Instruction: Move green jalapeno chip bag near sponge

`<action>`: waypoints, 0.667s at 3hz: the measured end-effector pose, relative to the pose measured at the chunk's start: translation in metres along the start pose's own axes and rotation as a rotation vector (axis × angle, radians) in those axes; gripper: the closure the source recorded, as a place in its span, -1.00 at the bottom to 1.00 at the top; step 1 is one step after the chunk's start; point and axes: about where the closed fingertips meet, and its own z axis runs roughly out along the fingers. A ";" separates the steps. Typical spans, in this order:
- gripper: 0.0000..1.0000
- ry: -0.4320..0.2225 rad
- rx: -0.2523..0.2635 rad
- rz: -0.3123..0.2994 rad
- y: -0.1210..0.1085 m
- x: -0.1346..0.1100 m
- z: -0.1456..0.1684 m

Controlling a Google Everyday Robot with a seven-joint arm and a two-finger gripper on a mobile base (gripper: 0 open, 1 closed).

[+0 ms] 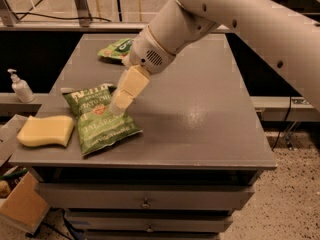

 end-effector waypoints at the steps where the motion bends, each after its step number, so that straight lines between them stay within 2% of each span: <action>1: -1.00 -0.024 0.039 -0.015 -0.013 0.018 -0.029; 2: -1.00 -0.052 0.070 -0.033 -0.025 0.044 -0.058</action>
Offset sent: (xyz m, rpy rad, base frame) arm 0.0414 -0.1305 0.0138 0.0841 -0.1249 -0.0511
